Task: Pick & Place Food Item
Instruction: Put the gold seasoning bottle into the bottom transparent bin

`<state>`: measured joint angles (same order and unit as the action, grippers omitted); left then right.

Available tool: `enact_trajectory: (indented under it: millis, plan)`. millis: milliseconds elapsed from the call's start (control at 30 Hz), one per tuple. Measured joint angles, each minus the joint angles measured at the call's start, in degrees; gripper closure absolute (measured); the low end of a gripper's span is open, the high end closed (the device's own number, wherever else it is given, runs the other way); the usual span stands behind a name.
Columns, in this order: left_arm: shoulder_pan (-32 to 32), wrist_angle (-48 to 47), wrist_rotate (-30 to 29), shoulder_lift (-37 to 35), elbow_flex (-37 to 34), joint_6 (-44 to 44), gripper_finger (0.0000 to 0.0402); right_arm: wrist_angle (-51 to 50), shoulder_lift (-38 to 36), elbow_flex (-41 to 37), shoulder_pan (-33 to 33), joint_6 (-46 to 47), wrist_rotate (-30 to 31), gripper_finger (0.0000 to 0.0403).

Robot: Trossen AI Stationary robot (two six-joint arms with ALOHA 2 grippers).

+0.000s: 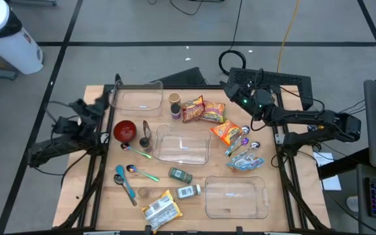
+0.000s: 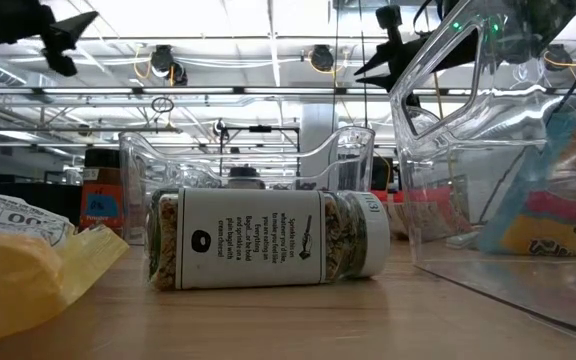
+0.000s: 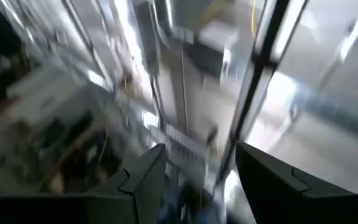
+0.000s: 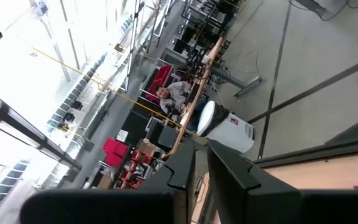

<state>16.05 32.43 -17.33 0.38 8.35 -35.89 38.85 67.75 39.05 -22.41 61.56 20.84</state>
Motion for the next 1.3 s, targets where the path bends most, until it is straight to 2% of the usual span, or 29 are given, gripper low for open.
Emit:
enact_trajectory:
  millis: [100,200,367,533,700,867,1033,1133,1300]
  plan:
    - [0.0,-19.6,7.7,1.5,7.1,-0.2,0.0202,0.0,0.0,0.0,0.0,-0.2,0.0,0.0367]
    - [0.0,-34.6,14.3,5.4,13.3,1.4,0.0202,0.0,0.0,0.0,0.0,-0.2,0.0,0.0367]
    - [0.0,-43.6,21.1,12.8,21.1,5.1,0.0202,0.0,0.0,0.0,-1.0,-2.8,0.3,0.0367]
    - [0.0,-43.1,23.8,20.6,25.6,9.3,0.0202,1.6,0.0,-0.1,-2.0,-1.4,-1.3,0.0367]
    - [0.0,-41.8,24.3,28.5,27.7,10.6,0.0202,9.9,0.0,-0.1,-1.7,-6.0,-11.8,0.0347]
    - [0.0,-35.0,24.2,35.4,27.7,11.5,0.0202,14.1,0.0,-0.1,1.6,-7.7,-16.4,0.0281]
    - [0.1,-26.5,20.8,42.0,27.7,12.1,0.0202,14.1,0.2,-0.1,6.0,-10.5,-16.7,0.0196]
    - [0.9,-23.4,20.7,45.7,27.7,11.6,0.0202,14.1,0.5,-0.1,7.2,-10.9,-17.0,0.0152]
    - [3.1,-19.8,22.0,52.5,27.7,8.9,0.0201,17.3,0.4,-0.1,7.0,-12.4,-21.7,0.0102]
